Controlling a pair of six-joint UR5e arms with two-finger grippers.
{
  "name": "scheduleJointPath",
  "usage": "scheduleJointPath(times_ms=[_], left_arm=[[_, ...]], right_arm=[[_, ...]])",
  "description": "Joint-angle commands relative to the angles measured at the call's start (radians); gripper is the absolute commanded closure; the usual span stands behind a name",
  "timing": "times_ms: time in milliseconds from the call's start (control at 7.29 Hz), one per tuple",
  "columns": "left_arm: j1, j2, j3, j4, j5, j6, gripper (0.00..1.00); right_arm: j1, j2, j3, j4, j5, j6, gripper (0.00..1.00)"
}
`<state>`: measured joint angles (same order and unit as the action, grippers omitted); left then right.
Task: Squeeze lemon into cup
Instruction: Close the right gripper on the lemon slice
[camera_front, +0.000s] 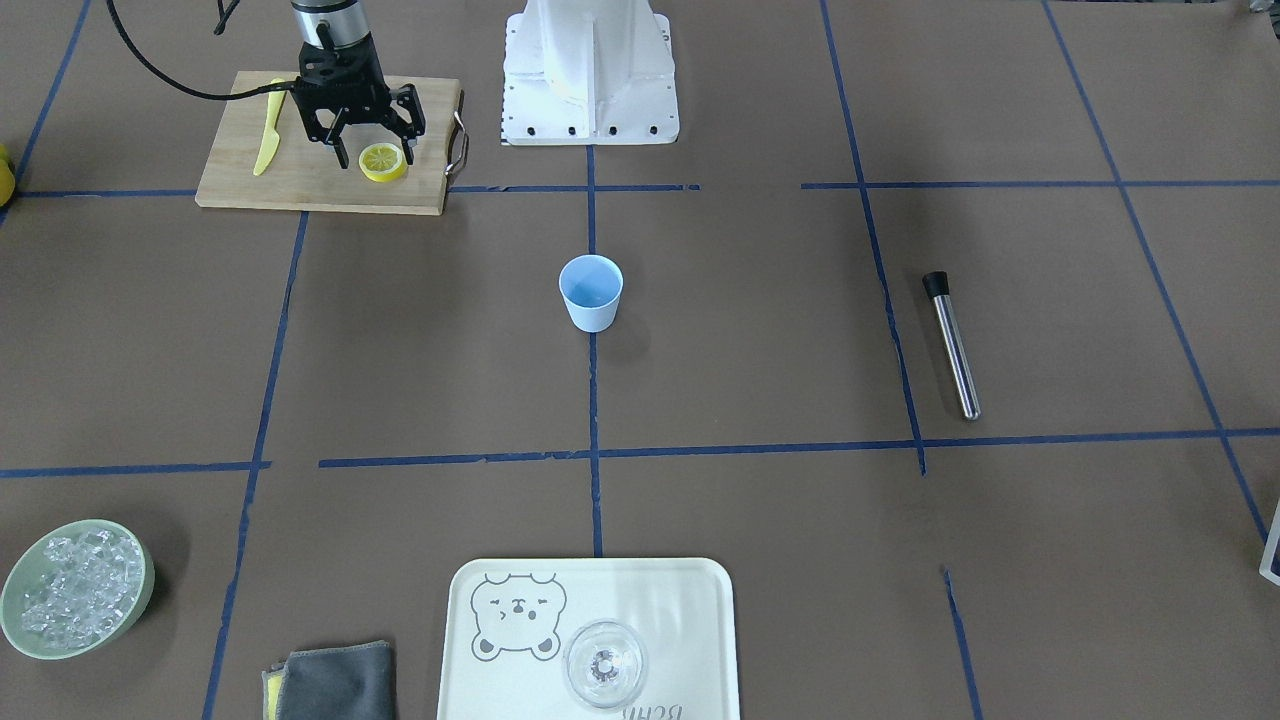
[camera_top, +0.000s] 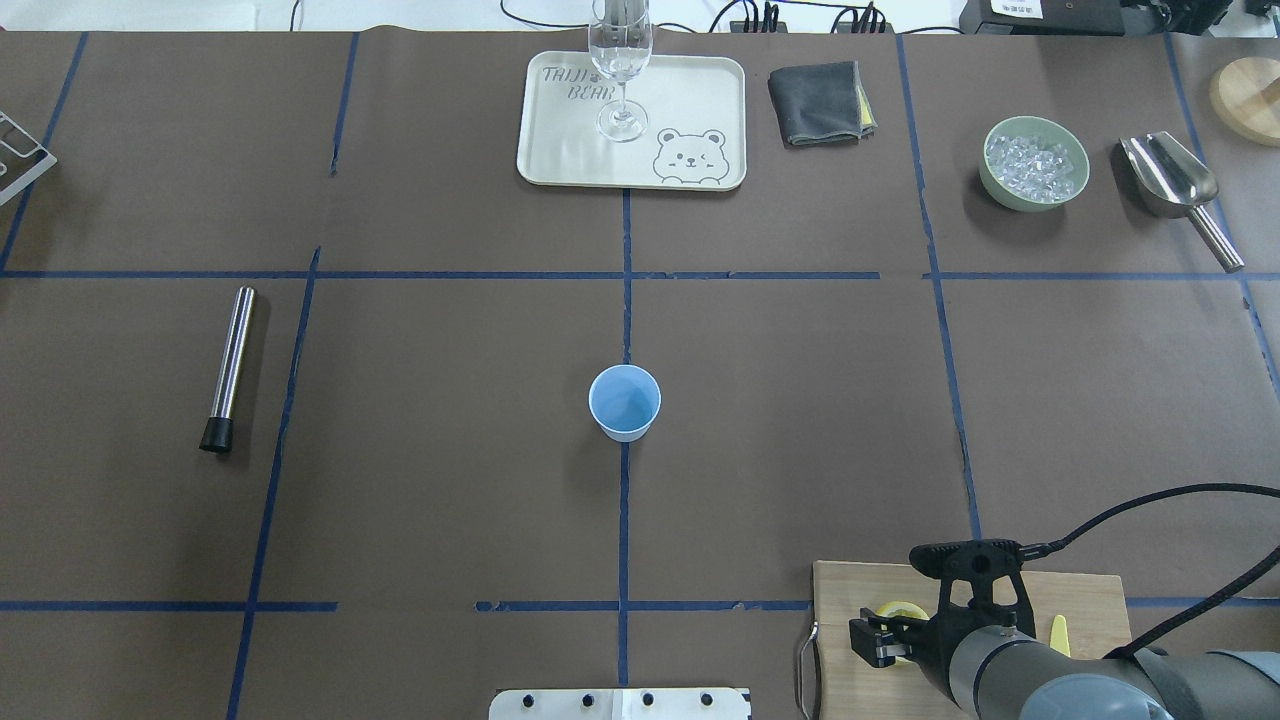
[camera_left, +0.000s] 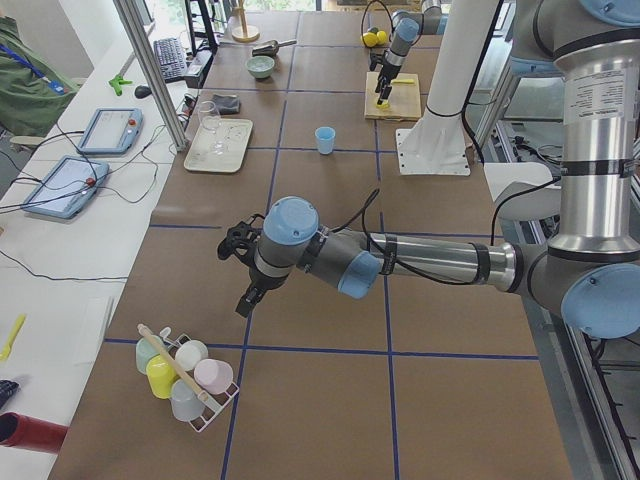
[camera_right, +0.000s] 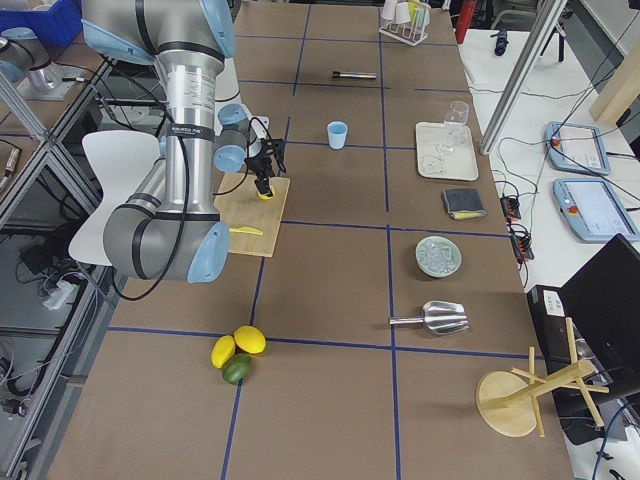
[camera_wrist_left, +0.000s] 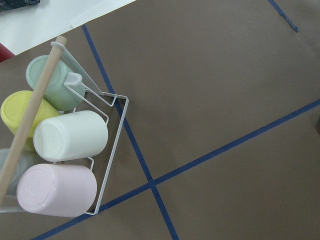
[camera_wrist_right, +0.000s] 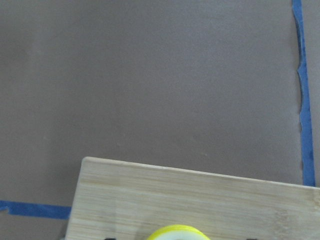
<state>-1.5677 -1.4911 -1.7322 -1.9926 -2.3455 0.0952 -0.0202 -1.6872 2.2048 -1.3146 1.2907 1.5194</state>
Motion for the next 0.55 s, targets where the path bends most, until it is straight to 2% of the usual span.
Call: scheduleJointPath(times_ms=[0,411], left_arm=[[0.0,0.0,-0.001,0.0,0.002,-0.002,0.0],[0.0,0.002,0.0,0.0,0.002,0.0,0.0]], right_arm=[[-0.01,0.001,-0.01,0.0,0.001,0.001,0.13],[-0.027,0.003,-0.019,0.0,-0.001,0.002,0.14]])
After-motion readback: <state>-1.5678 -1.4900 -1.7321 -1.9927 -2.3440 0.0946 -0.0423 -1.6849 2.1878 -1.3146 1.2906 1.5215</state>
